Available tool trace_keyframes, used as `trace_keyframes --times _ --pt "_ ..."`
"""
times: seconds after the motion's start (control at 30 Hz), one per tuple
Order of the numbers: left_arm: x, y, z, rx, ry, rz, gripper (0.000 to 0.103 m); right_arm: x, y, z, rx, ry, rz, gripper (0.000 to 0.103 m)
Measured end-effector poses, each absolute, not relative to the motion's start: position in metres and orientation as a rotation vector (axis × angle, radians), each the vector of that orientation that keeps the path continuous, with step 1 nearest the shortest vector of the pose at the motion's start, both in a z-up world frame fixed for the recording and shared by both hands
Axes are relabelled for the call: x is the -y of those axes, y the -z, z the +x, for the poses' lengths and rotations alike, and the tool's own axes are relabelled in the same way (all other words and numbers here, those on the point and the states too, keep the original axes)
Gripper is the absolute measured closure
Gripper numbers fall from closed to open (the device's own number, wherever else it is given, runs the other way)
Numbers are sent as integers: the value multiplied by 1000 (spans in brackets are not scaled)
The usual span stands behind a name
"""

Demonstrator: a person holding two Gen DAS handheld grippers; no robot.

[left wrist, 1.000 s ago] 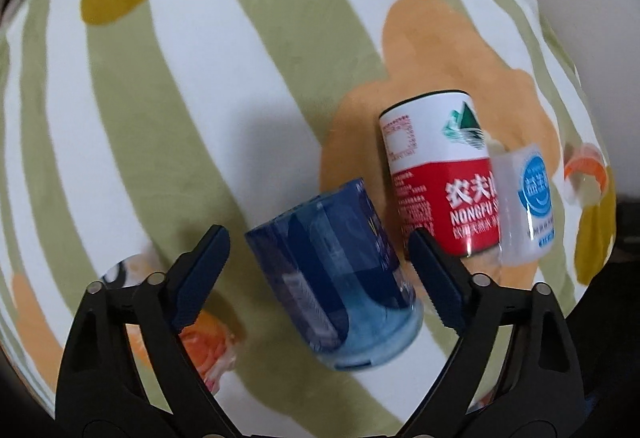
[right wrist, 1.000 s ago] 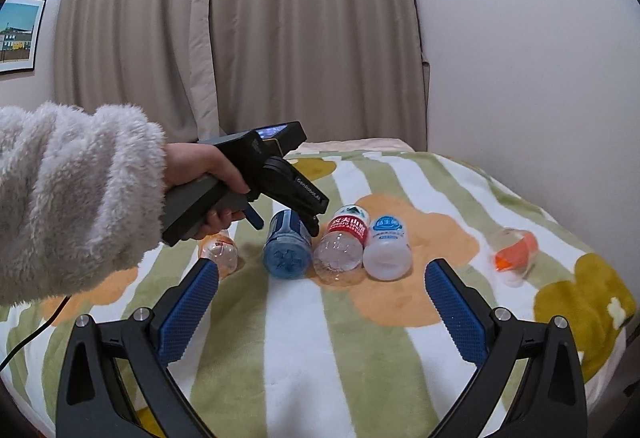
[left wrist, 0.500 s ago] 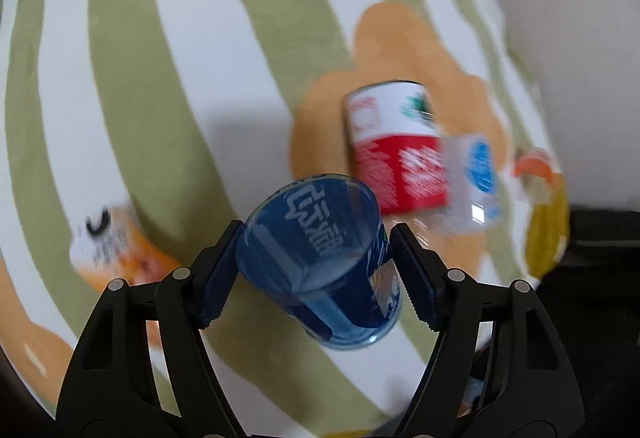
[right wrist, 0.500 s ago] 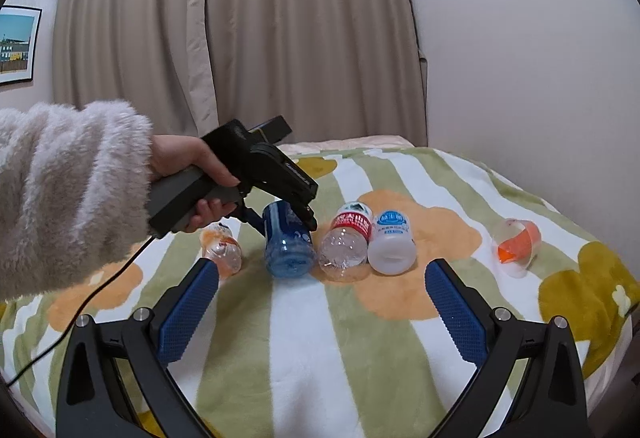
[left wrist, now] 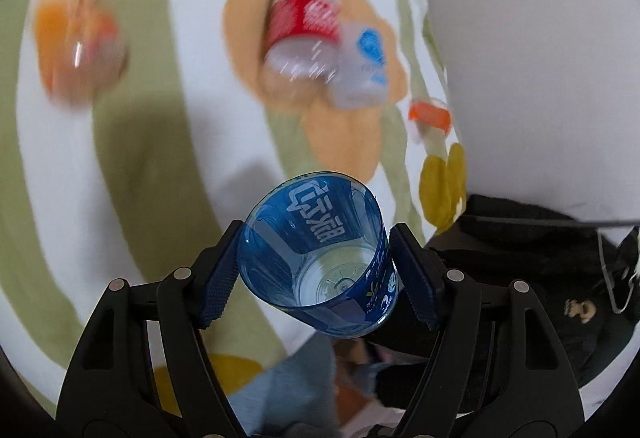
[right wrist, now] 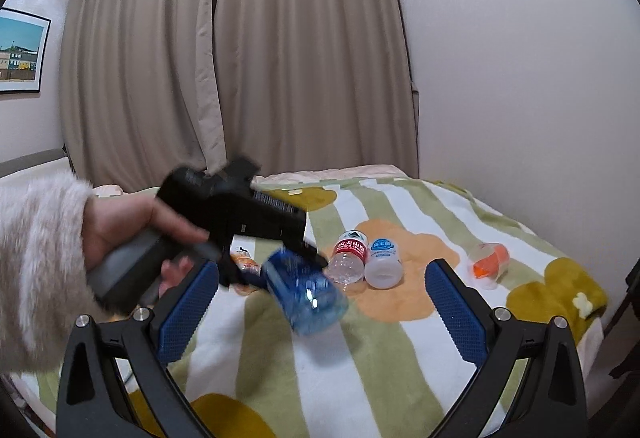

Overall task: Flip cup upside down
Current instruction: 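Lift the blue cup with the right tool and rotate it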

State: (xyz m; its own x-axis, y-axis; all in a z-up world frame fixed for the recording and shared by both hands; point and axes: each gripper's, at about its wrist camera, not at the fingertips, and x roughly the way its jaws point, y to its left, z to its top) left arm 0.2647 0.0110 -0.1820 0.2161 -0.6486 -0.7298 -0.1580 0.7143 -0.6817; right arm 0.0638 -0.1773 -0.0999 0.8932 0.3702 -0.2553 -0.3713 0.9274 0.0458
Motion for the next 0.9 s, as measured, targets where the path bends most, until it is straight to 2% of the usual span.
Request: trace_keyframes --times 0.3,0.33,0.37,0.43,0.57,0.7,0.9 --pt "-24 227 248 -1372 256 -814 30 185 97 53 -264 -361 -22 0" --pt "-26 227 247 -1371 246 -808 26 185 97 53 -265 -359 -22 0" --pt "-28 225 247 -1371 236 -795 14 185 98 52 -267 -358 -23 0" --pt "-30 222 247 -1364 221 -768 0 186 99 52 -273 -358 -25 0" --pt "-40 211 244 -1331 221 -785 1 186 101 56 -295 -398 -39 0" --pt "-61 186 227 -1257 247 -776 1 170 93 82 -394 -553 -202 0" --pt "-97 151 176 -1073 192 -647 1 115 106 162 -763 -826 -414 0"
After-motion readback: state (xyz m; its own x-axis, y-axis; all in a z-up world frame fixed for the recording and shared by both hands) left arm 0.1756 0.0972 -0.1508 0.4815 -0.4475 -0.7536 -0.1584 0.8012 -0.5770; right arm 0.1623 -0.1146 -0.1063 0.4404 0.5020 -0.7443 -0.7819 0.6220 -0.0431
